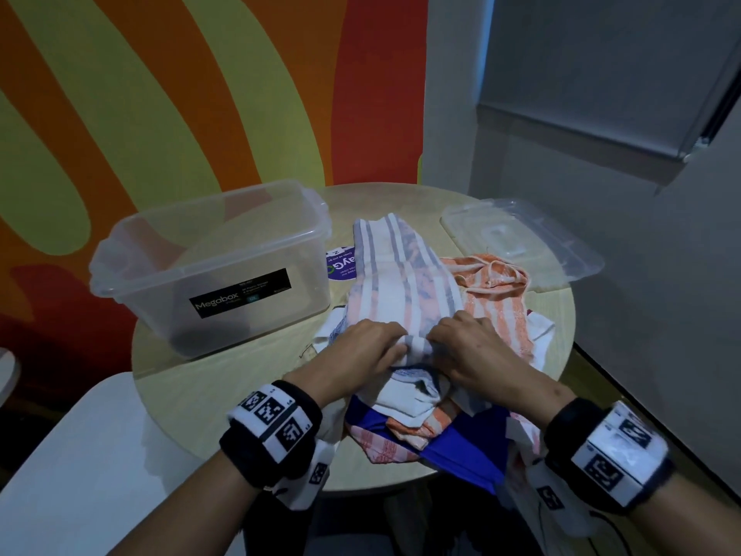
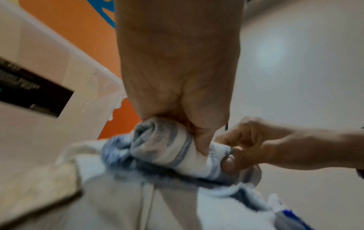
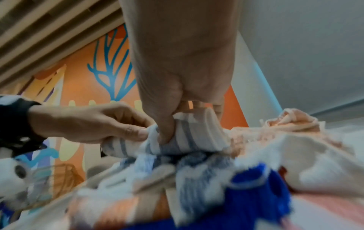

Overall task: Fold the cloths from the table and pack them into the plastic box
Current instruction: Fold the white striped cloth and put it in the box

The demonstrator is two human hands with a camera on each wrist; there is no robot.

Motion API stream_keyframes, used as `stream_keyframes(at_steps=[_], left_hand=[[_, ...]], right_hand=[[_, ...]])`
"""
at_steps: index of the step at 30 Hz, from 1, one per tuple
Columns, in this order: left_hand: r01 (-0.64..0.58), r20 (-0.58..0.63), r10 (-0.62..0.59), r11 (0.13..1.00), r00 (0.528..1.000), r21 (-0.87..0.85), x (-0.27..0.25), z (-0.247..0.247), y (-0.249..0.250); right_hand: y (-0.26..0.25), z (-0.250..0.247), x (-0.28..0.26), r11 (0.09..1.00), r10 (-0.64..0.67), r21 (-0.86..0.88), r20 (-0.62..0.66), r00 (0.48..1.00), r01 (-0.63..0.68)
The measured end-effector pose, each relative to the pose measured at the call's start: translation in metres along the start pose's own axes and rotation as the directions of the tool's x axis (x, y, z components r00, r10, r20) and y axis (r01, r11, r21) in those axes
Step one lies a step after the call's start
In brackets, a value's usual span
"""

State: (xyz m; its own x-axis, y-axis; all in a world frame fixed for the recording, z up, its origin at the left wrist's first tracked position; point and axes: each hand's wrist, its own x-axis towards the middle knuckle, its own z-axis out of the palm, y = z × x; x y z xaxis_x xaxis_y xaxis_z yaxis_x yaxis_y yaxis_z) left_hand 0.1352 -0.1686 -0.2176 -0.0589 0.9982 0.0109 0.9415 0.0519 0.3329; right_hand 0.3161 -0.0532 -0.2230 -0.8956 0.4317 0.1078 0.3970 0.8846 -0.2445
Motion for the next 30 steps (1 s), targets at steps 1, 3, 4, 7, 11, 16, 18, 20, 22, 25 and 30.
stream_keyframes(at_steps=[1,3,4,7,11,16,18,20,22,25,30], left_hand=[[-0.017,-0.004,0.017,1.000,1.000,-0.005,-0.002,-0.007,0.003],[-0.050,-0.009,0.050,0.999,0.999,-0.004,-0.010,-0.020,0.011],[-0.064,0.003,0.064,0.998,0.998,-0.007,-0.015,-0.024,0.015],[-0.073,0.090,0.073,0.997,0.993,-0.008,-0.030,-0.021,0.025],[0.016,0.188,-0.001,0.997,0.982,-0.075,-0.032,-0.002,0.019],[0.089,0.138,-0.056,0.966,0.989,-0.242,-0.017,0.000,0.005],[0.113,0.102,-0.094,0.972,0.990,-0.204,-0.011,0.000,0.000],[0.137,0.053,-0.132,0.985,0.990,-0.108,-0.008,0.001,-0.007],[0.180,0.026,-0.180,0.984,0.983,-0.003,-0.009,0.003,-0.013],[0.252,-0.004,-0.254,0.959,0.967,0.126,-0.013,0.004,-0.015],[0.077,-0.127,-0.045,0.963,0.991,0.257,-0.015,-0.012,0.011]], right_hand=[[0.002,-0.004,-0.001,1.000,-0.004,0.017,-0.027,1.000,0.005],[0.005,-0.017,-0.005,0.998,-0.031,0.056,-0.056,0.998,0.034],[0.006,-0.023,-0.010,0.996,-0.050,0.067,-0.040,0.998,0.052],[0.005,-0.027,-0.027,0.984,-0.113,0.148,0.094,0.989,0.099],[0.014,-0.005,-0.033,0.877,-0.052,0.479,0.171,0.984,-0.037],[0.025,0.007,-0.014,0.825,0.007,0.552,0.203,0.979,-0.120],[0.027,0.007,-0.010,0.813,0.017,0.561,0.245,0.969,-0.156],[0.028,0.007,-0.008,0.792,0.024,0.581,0.274,0.961,-0.185],[0.031,0.008,-0.007,0.771,0.034,0.602,0.285,0.958,-0.207],[0.031,0.009,-0.004,0.765,0.050,0.605,0.288,0.956,-0.222],[0.030,0.010,0.002,0.760,0.086,0.601,0.285,0.955,-0.248]])
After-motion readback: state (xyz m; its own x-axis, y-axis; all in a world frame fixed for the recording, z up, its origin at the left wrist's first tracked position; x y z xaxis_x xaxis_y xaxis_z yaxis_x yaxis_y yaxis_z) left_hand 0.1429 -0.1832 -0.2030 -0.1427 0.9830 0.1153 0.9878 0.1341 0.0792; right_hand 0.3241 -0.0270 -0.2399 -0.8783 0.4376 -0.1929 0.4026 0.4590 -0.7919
